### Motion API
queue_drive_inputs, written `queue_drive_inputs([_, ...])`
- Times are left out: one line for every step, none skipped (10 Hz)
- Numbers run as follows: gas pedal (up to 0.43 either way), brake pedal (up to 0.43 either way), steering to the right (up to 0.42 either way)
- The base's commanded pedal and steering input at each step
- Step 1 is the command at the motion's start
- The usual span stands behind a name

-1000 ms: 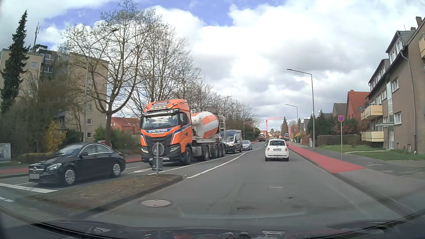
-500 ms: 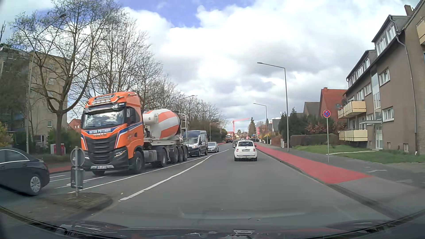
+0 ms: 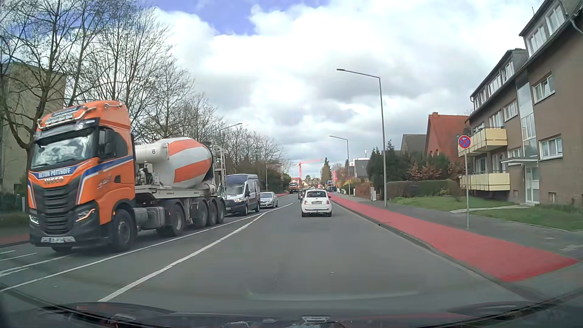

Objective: Follow the waypoints while adhering to traffic rules and regulations

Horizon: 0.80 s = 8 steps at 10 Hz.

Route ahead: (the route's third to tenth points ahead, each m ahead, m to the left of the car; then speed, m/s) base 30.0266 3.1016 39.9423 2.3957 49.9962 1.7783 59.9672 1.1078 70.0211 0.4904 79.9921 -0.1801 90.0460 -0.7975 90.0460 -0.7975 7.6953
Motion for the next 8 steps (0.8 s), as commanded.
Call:
queue_drive_inputs([0.228,0.000,0.034])
queue_drive_inputs([0.228,0.000,0.023])
queue_drive_inputs([0.240,0.000,0.012])
queue_drive_inputs([0.240,0.000,0.012])
queue_drive_inputs([0.248,0.000,0.011])
queue_drive_inputs([0.248,0.000,0.010])
queue_drive_inputs([0.260,0.000,0.009])
queue_drive_inputs([0.268,0.000,0.005])
